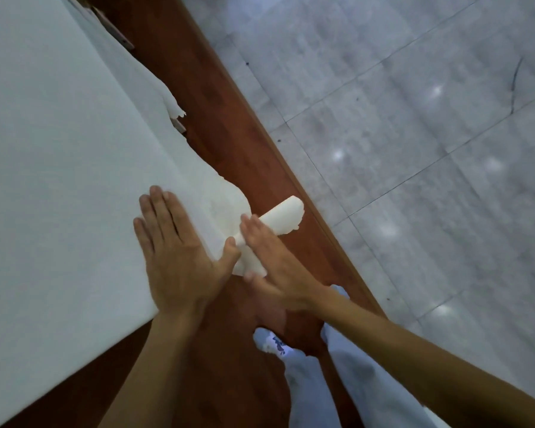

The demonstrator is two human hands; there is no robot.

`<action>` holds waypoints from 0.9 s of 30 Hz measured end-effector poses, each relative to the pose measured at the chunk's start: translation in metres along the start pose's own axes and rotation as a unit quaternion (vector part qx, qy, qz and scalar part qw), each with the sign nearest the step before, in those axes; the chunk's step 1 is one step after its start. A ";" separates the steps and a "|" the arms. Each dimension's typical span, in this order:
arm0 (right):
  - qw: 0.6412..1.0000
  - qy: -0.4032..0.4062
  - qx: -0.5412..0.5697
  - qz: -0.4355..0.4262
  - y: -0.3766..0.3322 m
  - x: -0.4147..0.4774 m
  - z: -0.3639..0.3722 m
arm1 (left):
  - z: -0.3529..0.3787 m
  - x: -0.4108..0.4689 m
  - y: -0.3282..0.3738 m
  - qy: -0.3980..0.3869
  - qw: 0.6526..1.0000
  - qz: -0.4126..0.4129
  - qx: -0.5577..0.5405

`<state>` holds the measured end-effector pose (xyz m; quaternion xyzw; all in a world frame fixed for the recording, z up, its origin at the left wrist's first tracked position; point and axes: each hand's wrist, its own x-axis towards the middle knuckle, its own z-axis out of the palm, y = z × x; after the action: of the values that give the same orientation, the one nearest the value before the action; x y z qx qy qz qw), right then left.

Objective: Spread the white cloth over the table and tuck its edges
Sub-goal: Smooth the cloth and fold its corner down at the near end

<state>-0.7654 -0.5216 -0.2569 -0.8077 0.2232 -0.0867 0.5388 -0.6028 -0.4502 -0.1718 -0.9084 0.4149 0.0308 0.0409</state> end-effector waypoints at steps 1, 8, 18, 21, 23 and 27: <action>0.999 -0.004 -0.035 -0.025 -0.004 -0.004 0.008 | 0.000 0.000 0.000 0.000 1.000 -0.003 0.001; 0.995 0.087 -0.034 -0.040 0.023 0.027 0.075 | 0.004 0.000 0.000 0.016 1.000 -0.005 -0.006; 0.955 -0.182 -0.208 0.106 0.124 0.071 0.078 | 0.003 0.000 0.000 0.016 1.000 0.011 -0.005; 0.959 -0.194 -0.170 0.116 0.121 0.057 0.044 | 0.002 -0.001 0.000 0.017 1.000 0.008 -0.006; 0.983 -0.135 -0.109 0.062 0.100 0.037 0.016 | 0.001 -0.001 0.001 0.014 1.000 0.010 -0.008; 0.999 -0.044 0.019 -0.009 0.038 0.015 -0.018 | 0.002 0.000 0.000 0.015 1.000 0.008 0.003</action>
<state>-0.7688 -0.5555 -0.2860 -0.8024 0.1899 -0.0598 0.5626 -0.6032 -0.4502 -0.1736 -0.9055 0.4224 0.0166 0.0370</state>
